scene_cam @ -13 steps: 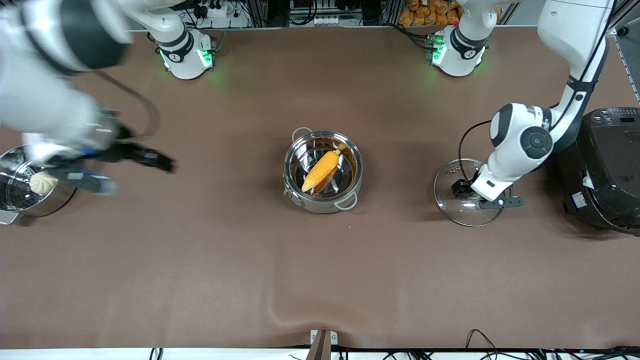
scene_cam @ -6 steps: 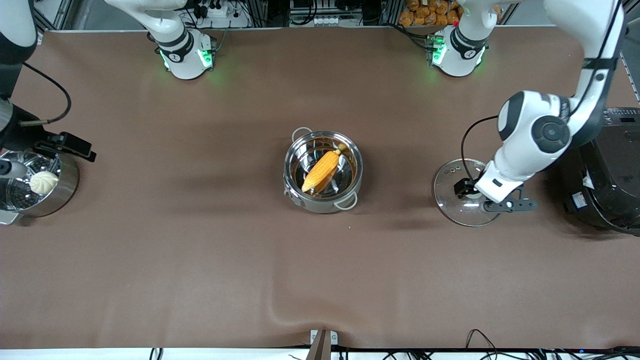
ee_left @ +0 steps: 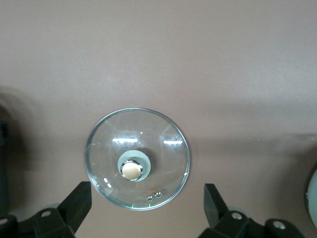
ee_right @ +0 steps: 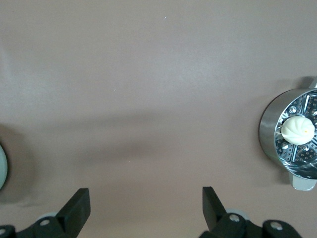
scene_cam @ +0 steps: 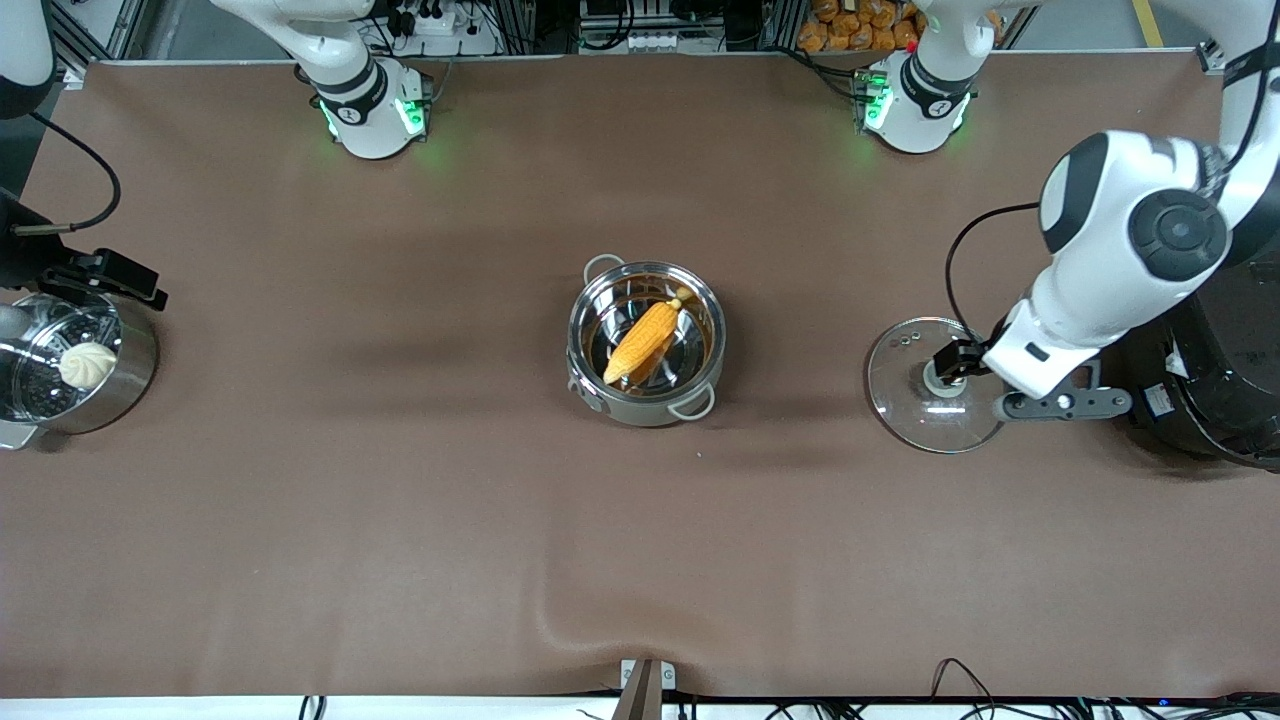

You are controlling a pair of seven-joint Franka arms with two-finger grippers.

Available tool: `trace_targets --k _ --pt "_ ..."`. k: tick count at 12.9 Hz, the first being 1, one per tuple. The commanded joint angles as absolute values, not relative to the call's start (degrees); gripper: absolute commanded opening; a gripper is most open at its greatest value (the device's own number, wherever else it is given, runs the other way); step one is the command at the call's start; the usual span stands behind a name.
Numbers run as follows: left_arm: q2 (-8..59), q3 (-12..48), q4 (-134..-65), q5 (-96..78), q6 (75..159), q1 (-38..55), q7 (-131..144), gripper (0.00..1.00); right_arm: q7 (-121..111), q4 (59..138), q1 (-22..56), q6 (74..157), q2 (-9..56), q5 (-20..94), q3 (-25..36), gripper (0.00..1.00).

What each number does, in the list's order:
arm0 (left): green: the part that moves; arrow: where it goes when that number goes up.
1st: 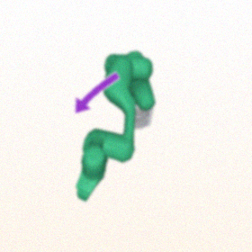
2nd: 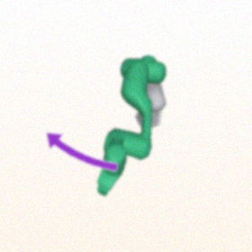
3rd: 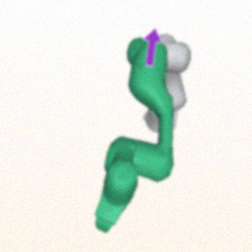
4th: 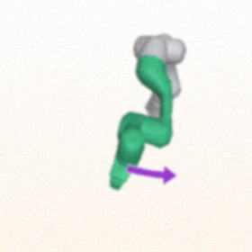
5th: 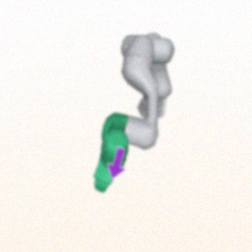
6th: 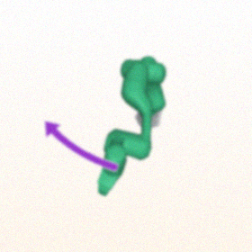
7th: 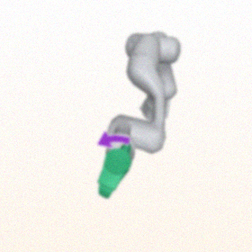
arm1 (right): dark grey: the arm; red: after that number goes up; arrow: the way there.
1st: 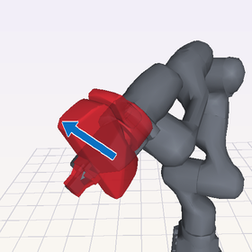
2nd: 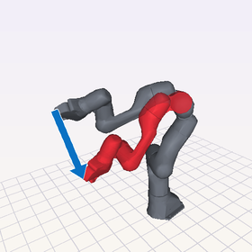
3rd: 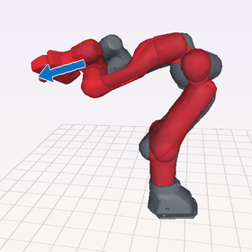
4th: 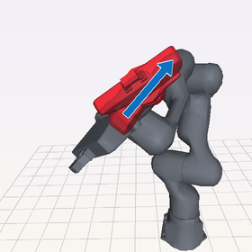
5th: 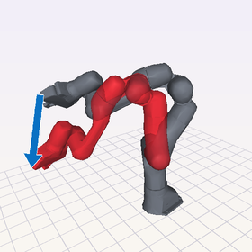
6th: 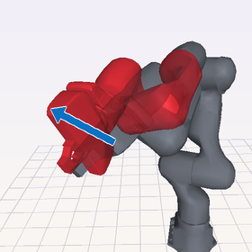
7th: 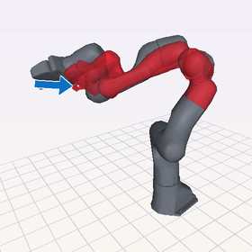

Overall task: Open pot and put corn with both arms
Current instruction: 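Release the corn and withdraw the right gripper while the left gripper lowers the lid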

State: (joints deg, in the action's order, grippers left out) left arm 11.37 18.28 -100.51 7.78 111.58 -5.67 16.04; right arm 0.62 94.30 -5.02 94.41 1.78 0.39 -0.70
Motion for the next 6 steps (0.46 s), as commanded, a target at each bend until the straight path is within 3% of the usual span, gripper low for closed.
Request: trace_targets --k 1,6 --pt "8.9 18.6 -98.1 8.3 106.3 -6.3 16.0 1.0 0.3 96.8 -5.9 94.6 -0.2 -0.9 -1.2 1.0" --pt "7.6 19.0 -92.4 8.0 98.5 -6.9 16.0 1.0 0.4 96.7 -6.0 94.0 -0.2 -0.8 -1.2 1.0"
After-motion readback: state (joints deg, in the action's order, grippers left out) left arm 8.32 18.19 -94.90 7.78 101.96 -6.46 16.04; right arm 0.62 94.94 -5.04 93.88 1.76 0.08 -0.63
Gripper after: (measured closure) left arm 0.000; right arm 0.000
